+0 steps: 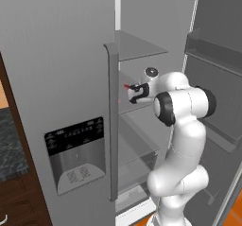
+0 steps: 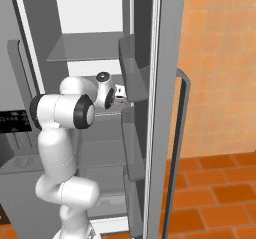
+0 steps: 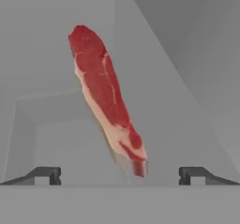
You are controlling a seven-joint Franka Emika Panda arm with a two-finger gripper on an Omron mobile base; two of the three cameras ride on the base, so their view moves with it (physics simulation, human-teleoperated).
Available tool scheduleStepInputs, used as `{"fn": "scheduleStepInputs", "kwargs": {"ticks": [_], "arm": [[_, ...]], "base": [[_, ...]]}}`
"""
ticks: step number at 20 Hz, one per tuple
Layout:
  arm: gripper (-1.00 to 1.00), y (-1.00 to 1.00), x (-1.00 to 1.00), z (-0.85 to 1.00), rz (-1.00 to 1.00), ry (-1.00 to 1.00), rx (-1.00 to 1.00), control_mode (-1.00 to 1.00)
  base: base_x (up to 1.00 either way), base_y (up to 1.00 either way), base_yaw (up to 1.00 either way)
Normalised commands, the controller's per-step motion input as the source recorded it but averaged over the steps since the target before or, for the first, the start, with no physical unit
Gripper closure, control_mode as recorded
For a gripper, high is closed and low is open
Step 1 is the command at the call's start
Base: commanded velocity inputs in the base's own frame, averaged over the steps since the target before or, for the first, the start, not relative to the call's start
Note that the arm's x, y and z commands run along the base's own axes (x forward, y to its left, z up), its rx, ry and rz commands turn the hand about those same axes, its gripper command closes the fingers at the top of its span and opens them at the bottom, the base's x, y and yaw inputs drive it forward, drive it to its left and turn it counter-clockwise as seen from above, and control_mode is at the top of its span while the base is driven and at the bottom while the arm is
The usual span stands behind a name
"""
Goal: Place one corn and one steak in each tupperware on the nearby counter, to pack two identical lunches.
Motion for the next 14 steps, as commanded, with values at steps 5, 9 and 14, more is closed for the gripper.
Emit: {"fn": "scheduleStepInputs", "kwargs": {"ticks": [5, 9, 14], "arm": [[-1.00, 0.00, 0.36, -0.17, 0.00, 0.00, 0.00, -1.00], [-1.00, -0.04, 0.40, -0.17, 0.00, 0.00, 0.00, -1.00], [-1.00, -0.04, 0.07, -0.24, 0.00, 0.00, 0.00, -1.00]], "base": [[0.00, 0.00, 0.00], [0.00, 0.00, 0.00], [0.00, 0.00, 0.00]]}}
